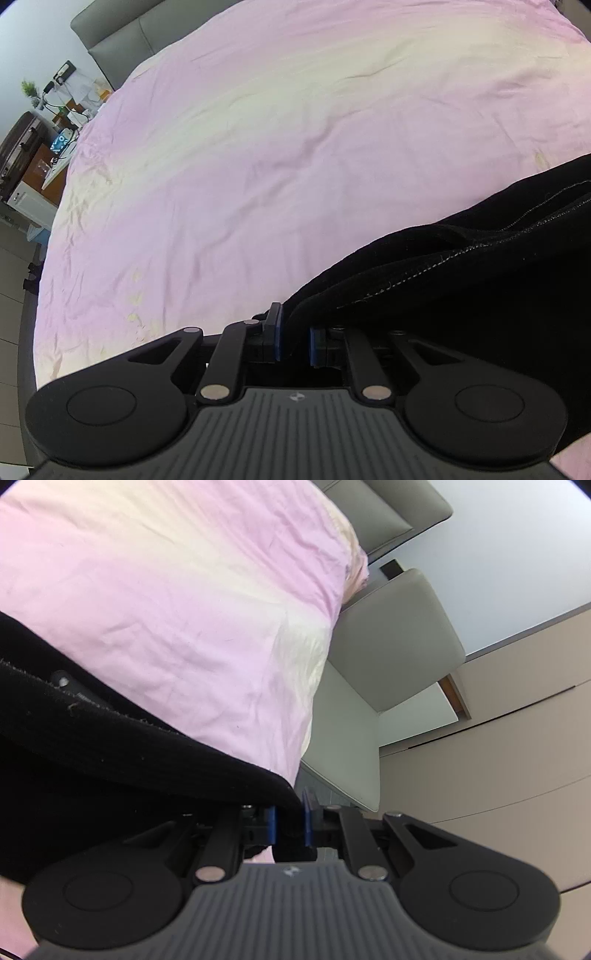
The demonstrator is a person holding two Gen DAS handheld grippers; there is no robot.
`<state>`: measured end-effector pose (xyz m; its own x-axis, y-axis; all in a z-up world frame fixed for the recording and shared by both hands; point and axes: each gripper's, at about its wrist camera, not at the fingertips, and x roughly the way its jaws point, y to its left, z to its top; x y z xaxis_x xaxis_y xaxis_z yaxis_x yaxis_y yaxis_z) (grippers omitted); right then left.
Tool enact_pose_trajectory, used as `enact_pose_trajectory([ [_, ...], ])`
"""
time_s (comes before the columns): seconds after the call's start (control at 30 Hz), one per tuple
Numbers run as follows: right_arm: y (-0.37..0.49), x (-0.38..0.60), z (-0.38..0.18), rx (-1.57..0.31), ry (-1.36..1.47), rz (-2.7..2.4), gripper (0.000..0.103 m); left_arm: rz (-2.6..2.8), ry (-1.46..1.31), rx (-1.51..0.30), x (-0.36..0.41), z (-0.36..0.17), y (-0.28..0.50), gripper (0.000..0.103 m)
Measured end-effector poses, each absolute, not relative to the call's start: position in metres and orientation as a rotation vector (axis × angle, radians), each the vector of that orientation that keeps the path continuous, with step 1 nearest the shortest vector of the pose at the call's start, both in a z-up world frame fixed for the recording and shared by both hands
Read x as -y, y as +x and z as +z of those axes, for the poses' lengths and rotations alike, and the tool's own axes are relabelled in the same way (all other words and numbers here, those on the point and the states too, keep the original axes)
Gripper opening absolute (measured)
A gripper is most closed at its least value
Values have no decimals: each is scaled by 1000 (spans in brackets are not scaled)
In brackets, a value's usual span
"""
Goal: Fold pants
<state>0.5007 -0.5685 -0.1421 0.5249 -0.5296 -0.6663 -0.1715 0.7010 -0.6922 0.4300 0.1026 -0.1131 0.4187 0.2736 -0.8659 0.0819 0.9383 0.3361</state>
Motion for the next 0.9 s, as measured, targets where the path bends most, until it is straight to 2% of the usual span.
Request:
enact_pose_trajectory([
  [0.23, 546, 554, -190, -1043, -824, -272, 8, 133, 304, -1185, -114, -161, 463, 16],
  [0.3, 548, 550, -199, -1051, -839, -277, 13, 109, 360, -1177, -107, -168, 461, 20],
  [0.37, 546, 547, -203, -1043, -868, -290, 33, 79, 393, -1155, -105, -166, 461, 23],
  [0.4, 544, 547, -203, -1037, -881, -312, 56, 66, 382, -1151, -108, -164, 460, 24],
  [0.43, 540, 549, -199, -1029, -881, -328, 66, 51, 356, -1145, -111, -161, 458, 25],
  [0.6, 512, 556, -174, -1007, -835, -350, 67, -8, 168, -1067, -134, -126, 434, 38],
  [0.67, 495, 558, -164, -1001, -815, -352, 69, -12, 132, -1018, -139, -111, 417, 54],
  [0.7, 485, 560, -160, -1003, -797, -351, 70, 3, 124, -982, -142, -104, 406, 72],
  [0.73, 476, 561, -157, -1008, -780, -349, 70, 21, 101, -943, -144, -95, 396, 82],
  [0.9, 431, 565, -147, -1024, -660, -330, 71, 40, -83, -935, -168, -79, 359, 82],
])
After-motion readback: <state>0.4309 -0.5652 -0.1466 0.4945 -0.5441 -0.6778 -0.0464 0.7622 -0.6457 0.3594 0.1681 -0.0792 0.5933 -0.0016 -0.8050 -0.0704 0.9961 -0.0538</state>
